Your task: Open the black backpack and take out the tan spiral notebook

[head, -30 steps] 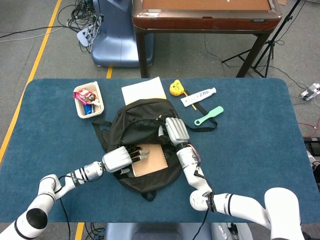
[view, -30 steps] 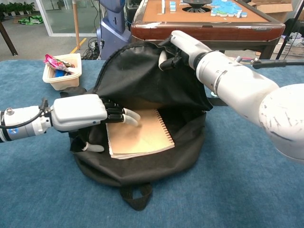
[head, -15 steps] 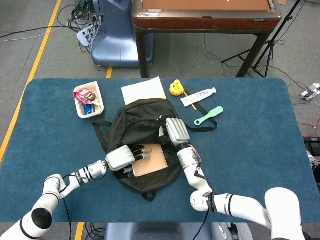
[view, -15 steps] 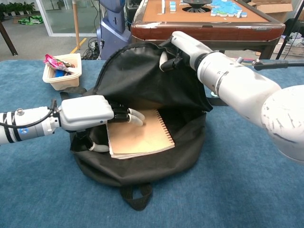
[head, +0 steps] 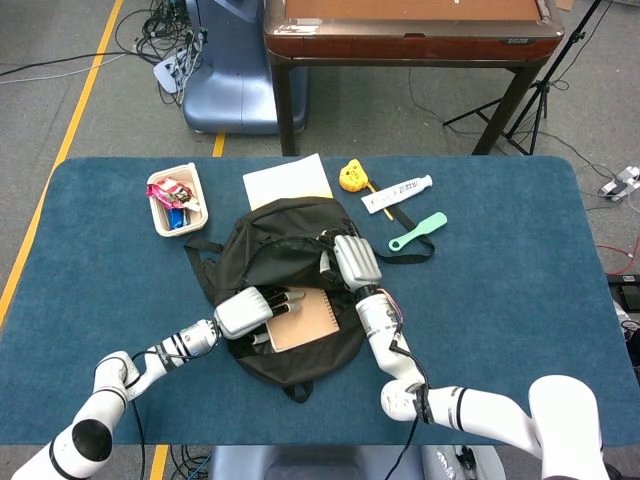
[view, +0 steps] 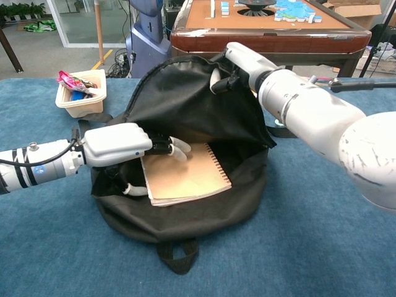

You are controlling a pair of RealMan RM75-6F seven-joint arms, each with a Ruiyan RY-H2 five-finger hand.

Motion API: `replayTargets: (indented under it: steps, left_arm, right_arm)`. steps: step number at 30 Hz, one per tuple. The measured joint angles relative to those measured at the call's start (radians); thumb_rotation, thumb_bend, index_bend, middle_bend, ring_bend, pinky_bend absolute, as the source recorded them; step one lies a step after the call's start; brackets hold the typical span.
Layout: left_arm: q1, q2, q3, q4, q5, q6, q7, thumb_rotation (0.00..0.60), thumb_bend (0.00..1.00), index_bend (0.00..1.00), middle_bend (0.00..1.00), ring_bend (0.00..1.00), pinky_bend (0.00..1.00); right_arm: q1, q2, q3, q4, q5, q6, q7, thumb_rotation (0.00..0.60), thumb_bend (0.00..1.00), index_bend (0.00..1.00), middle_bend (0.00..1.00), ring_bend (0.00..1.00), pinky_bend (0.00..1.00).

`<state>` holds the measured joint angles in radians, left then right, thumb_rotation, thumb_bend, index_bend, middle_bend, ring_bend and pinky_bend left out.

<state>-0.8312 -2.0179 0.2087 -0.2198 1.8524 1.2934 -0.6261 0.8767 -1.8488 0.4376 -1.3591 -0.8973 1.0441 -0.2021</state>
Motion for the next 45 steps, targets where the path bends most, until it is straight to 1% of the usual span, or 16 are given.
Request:
replayTargets:
  steps: [3,5,8,12,15,20,23,28,32,37,40,45]
  left_arm:
    - [0.002,-0.007,-0.002,0.005,-0.009,0.0,-0.011,0.6,0.28,0.26,0.17,0.24,0.2]
    - [0.005,-0.012,-0.006,0.009,-0.018,0.005,-0.018,0.6,0.33,0.3,0.22,0.29,0.22]
    - [0.009,-0.019,-0.013,0.015,-0.03,0.011,-0.024,0.6,0.36,0.35,0.29,0.33,0.25]
    - [0.013,-0.025,-0.017,0.018,-0.041,0.019,-0.027,0.6,0.39,0.4,0.38,0.38,0.28]
    - [0.016,-0.027,-0.02,0.012,-0.046,0.027,-0.042,0.6,0.4,0.47,0.47,0.43,0.29]
    - [0.022,-0.028,-0.039,-0.018,-0.069,0.057,-0.111,0.6,0.43,0.57,0.62,0.53,0.33]
    - [0.027,-0.027,-0.056,-0.046,-0.086,0.097,-0.165,0.6,0.43,0.6,0.66,0.56,0.34]
    - [0.036,-0.011,-0.082,-0.108,-0.106,0.179,-0.231,0.6,0.43,0.63,0.69,0.59,0.38]
    - [0.045,0.022,-0.103,-0.188,-0.12,0.231,-0.274,0.6,0.44,0.64,0.71,0.62,0.44]
    - [0.055,0.085,-0.123,-0.318,-0.133,0.271,-0.3,0.6,0.44,0.65,0.73,0.65,0.45]
    - [0.06,0.138,-0.134,-0.426,-0.138,0.288,-0.306,0.6,0.44,0.66,0.74,0.66,0.45]
    - [0.071,0.255,-0.155,-0.654,-0.151,0.301,-0.304,0.6,0.44,0.66,0.76,0.67,0.46]
  right_arm:
    - [0.001,-0.002,0.001,0.008,0.001,0.0,0.002,0.6,0.9,0.58,0.41,0.26,0.07]
    - [0.002,-0.003,0.002,0.013,0.003,-0.001,0.003,0.6,0.9,0.58,0.41,0.26,0.07]
    - [0.003,-0.003,0.004,0.019,0.006,-0.002,0.002,0.6,0.9,0.58,0.41,0.26,0.07]
    - [0.004,-0.003,0.007,0.023,0.011,-0.004,0.002,0.6,0.9,0.58,0.41,0.26,0.07]
    - [0.004,-0.003,0.008,0.027,0.014,-0.006,0.002,0.6,0.9,0.58,0.41,0.26,0.07]
    - [0.007,0.0,0.017,0.037,0.025,-0.009,0.001,0.6,0.9,0.58,0.41,0.26,0.07]
    - [0.009,0.001,0.019,0.04,0.026,-0.012,0.005,0.6,0.9,0.58,0.41,0.26,0.07]
    - [0.006,0.005,0.017,0.045,0.023,-0.013,0.012,0.6,0.9,0.58,0.41,0.26,0.07]
    - [0.001,0.013,0.014,0.048,0.024,-0.021,0.021,0.6,0.89,0.58,0.41,0.26,0.07]
    - [-0.01,0.026,0.004,0.042,0.021,-0.038,0.04,0.6,0.89,0.57,0.4,0.25,0.07]
    - [-0.019,0.039,-0.004,0.031,0.017,-0.057,0.061,0.6,0.89,0.56,0.39,0.24,0.07]
    - [-0.038,0.071,-0.028,0.005,-0.011,-0.093,0.107,0.6,0.87,0.55,0.38,0.22,0.07]
